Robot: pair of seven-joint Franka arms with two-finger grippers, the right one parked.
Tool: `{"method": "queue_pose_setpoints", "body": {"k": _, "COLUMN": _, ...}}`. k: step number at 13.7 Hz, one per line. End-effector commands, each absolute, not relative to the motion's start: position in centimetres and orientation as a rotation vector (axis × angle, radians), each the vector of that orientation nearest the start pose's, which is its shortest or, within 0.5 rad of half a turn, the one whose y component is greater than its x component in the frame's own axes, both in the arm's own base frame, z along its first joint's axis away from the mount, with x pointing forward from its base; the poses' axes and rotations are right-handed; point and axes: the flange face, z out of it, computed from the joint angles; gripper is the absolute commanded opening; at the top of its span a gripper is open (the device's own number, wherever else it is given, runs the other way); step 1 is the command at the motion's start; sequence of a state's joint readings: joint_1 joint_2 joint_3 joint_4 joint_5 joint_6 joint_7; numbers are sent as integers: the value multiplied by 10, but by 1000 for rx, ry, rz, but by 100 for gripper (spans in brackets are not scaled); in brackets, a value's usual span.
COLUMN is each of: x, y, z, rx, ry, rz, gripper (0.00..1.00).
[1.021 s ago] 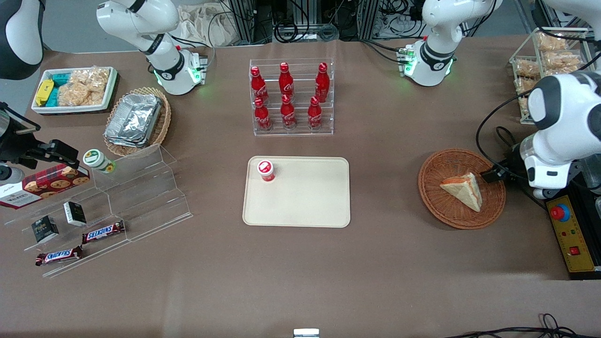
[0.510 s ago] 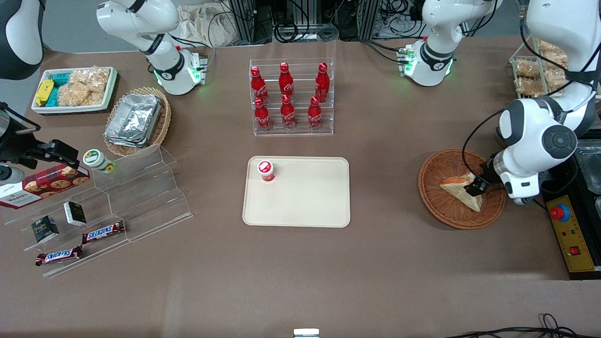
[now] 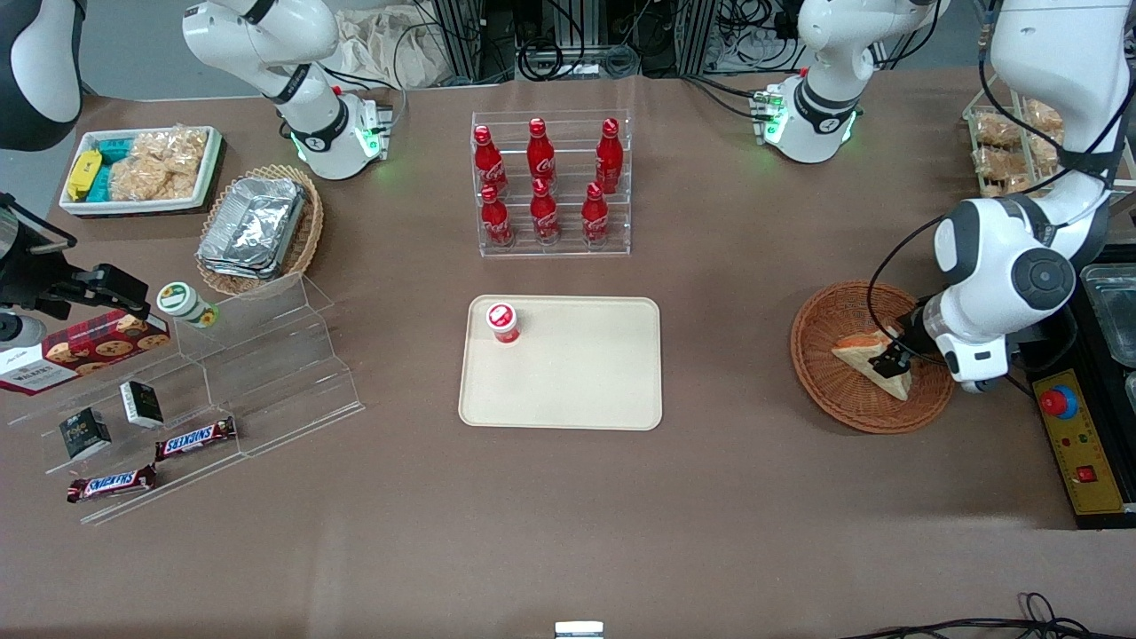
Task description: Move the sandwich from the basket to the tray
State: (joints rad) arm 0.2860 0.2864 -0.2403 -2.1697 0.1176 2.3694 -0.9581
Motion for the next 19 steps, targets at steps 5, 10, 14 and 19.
{"method": "queue_pose_setpoints", "body": {"k": 5, "x": 565, "y": 24, "z": 267, "rx": -2765, "ry": -1397, "rz": 54, "gripper": 0}}
{"method": "queue_pose_setpoints", "body": {"k": 10, "x": 604, "y": 31, "z": 349, "rx": -2832, "ry": -1140, "rz": 186, "gripper": 0}}
{"method": "queue_pose_setpoints", "body": {"k": 14, "x": 633, "y": -52, "z": 435, "rx": -2951, "ry": -946, "rz": 131, "gripper": 0}}
{"method": "queue_pose_setpoints", "body": {"k": 19, "x": 635, "y": -213, "z": 433, "rx": -3103, "ry": -614, "rz": 181, "gripper": 0}}
